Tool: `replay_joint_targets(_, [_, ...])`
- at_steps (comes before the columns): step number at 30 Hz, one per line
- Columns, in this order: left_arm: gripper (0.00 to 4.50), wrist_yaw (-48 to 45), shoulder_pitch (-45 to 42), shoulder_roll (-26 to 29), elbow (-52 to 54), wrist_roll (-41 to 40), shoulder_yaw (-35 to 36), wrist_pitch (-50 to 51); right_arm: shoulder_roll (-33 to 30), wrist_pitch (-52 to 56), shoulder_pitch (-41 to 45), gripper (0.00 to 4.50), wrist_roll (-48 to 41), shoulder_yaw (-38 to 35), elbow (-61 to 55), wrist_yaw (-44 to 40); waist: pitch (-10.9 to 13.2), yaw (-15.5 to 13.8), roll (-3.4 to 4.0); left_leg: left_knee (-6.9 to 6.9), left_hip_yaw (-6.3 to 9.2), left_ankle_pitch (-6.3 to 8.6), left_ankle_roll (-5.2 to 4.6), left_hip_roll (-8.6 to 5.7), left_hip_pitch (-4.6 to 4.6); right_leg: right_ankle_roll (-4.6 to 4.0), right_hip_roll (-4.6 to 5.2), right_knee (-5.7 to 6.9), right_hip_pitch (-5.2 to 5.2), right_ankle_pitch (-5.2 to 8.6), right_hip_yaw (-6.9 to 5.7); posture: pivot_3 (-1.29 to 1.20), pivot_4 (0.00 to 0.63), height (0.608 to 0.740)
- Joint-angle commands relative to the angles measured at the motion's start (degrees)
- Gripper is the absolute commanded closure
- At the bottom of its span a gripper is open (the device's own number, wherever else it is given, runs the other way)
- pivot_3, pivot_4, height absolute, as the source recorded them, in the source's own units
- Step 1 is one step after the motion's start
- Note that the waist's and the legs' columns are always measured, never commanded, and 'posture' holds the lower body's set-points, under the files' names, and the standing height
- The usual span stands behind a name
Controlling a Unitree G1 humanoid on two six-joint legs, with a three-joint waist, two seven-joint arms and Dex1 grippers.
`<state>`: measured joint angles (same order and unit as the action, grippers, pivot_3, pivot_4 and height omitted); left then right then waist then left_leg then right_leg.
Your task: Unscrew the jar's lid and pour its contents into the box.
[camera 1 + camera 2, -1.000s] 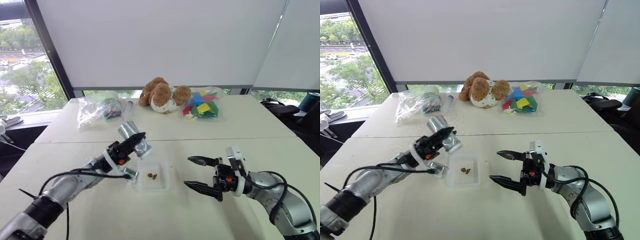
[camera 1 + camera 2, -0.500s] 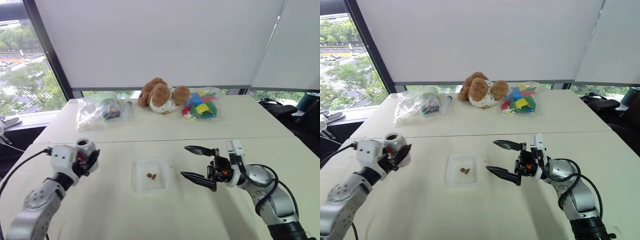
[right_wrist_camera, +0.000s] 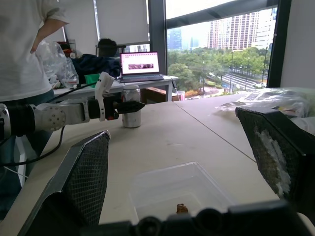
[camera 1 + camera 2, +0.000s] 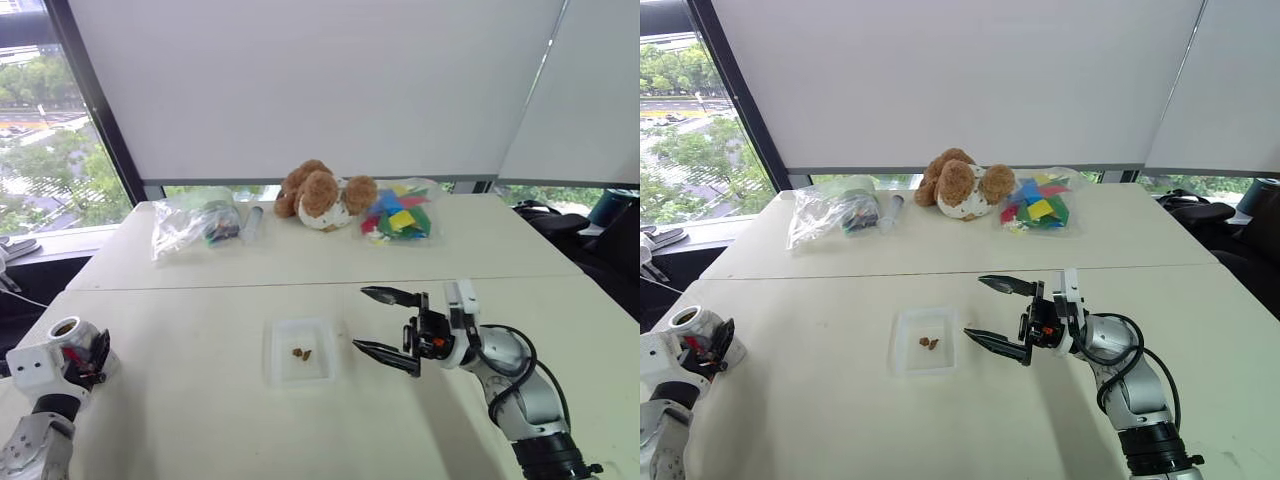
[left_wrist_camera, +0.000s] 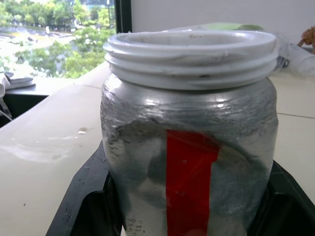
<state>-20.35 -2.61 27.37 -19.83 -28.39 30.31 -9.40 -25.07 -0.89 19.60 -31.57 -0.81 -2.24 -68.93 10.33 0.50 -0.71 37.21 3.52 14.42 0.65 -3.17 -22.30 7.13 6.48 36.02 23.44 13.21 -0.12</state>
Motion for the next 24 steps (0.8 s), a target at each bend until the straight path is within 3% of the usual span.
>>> replay_joint_targets(1, [2.29,-1.30,0.25,-0.82,-1.63,0.65,0.82,-1.89,-0.18,-0.45,0.46,0.03,-0.45,-0.68,-1.58,0.23,-0.01,0.05,0.01,-0.01,0.00,0.00,0.00,0.00,0.00,0.00,0.00,0.00,0.00,0.00,0.00,0.00,0.150,0.740])
replay_joint_targets(5, [0.33,-2.16,0.79,-1.13,-1.17,0.53,1.12,-2.68,-1.03,0.49,0.04,0.00,-0.99,-1.16,-2.63,0.44,-0.01,0.05,0.01,-0.01,0.00,0.00,0.01,0.00,0.00,0.00,0.01,-0.01,0.01,0.00,0.00,0.00,0.150,0.740])
replay_joint_targets(6, [0.05,-2.28,1.08,-1.14,-0.32,0.36,1.20,-2.42,-1.31,0.81,-0.06,0.00,-1.15,-1.29,-2.92,0.46,-0.01,0.04,0.01,-0.01,0.00,0.00,0.01,0.00,0.00,0.00,0.01,-0.01,0.01,0.00,0.00,0.00,0.150,0.740])
replay_joint_targets(18, [0.05,-10.04,11.38,4.23,5.24,0.42,2.61,1.53,-8.99,7.16,-5.74,0.00,-4.51,-5.53,-8.98,0.62,-0.02,0.04,-0.03,-0.15,0.00,0.04,-0.03,0.04,-0.05,-0.21,0.08,-0.20,0.04,0.12,0.01,0.00,0.150,0.740])
replay_joint_targets(24, [0.05,-23.08,20.33,11.24,5.23,1.86,2.89,-0.63,-14.54,8.01,-12.45,0.00,-5.29,-11.29,-10.88,-1.16,-0.02,-0.06,-0.02,-0.17,-0.02,0.07,-0.06,0.08,-0.13,-0.30,0.26,-0.60,-0.04,0.17,-0.03,0.00,0.150,0.740])
